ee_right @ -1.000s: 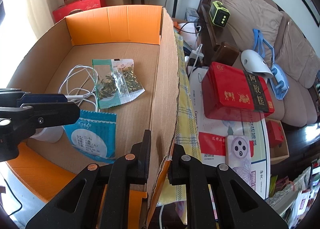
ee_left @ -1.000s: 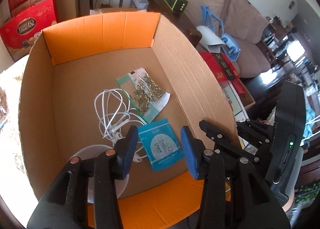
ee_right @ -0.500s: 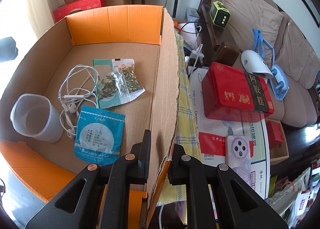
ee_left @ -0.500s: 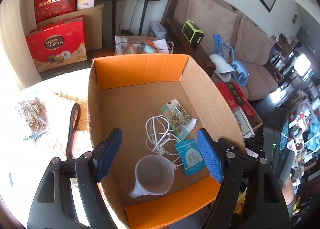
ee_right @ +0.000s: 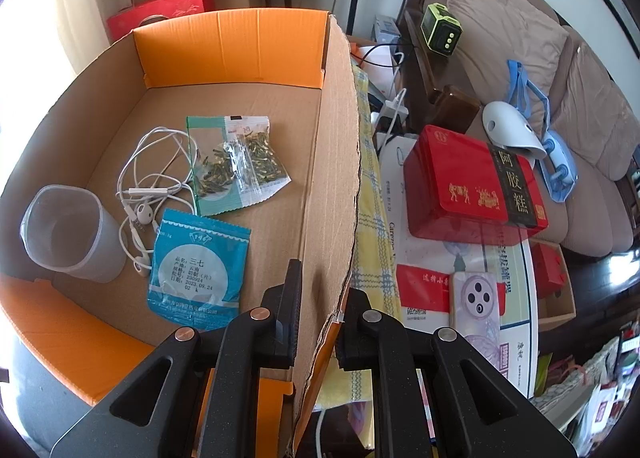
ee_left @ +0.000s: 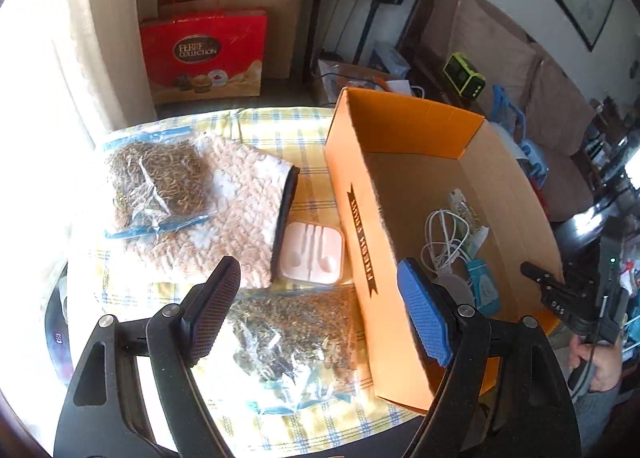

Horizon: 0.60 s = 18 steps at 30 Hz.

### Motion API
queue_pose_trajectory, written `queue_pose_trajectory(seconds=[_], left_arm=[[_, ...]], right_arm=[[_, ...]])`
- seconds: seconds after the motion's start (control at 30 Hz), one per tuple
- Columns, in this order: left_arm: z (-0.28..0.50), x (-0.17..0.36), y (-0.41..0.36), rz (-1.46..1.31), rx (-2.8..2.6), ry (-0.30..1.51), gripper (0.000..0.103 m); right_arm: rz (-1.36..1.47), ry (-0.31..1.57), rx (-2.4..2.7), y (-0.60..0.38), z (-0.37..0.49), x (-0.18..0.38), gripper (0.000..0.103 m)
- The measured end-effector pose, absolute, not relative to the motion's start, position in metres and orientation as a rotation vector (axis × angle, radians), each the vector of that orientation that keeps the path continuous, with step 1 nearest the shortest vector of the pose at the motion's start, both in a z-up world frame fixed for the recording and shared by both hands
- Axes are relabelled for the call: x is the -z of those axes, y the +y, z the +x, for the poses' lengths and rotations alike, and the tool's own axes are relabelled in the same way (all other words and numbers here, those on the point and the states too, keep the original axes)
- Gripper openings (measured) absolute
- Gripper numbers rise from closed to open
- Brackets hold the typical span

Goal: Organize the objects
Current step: 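Return the left gripper to the table and grasp the clear bag of dried herbs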

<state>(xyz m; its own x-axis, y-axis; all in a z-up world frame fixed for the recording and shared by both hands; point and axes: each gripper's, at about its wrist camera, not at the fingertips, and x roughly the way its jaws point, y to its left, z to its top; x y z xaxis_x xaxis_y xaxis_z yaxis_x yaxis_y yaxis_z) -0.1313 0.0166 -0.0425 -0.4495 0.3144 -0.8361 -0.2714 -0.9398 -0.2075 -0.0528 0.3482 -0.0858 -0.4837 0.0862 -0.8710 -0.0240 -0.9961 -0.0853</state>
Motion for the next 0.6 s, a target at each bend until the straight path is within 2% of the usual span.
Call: queue_pose_trajectory(seconds=[0.33,0.6], left_arm=[[-0.128,0.092,-0.032,-1.56,-2.393,-0.102,0.078],[-0.12,0.119,-0.048,-1.647,-2.338,-0.19,0.074]], right_arm=[[-1.561,-0.094,-2.651,0.348,-0.053,0.086,0.013],[-1.56,-0.092,-2.652,0.348,-0.052,0.086,0.013]])
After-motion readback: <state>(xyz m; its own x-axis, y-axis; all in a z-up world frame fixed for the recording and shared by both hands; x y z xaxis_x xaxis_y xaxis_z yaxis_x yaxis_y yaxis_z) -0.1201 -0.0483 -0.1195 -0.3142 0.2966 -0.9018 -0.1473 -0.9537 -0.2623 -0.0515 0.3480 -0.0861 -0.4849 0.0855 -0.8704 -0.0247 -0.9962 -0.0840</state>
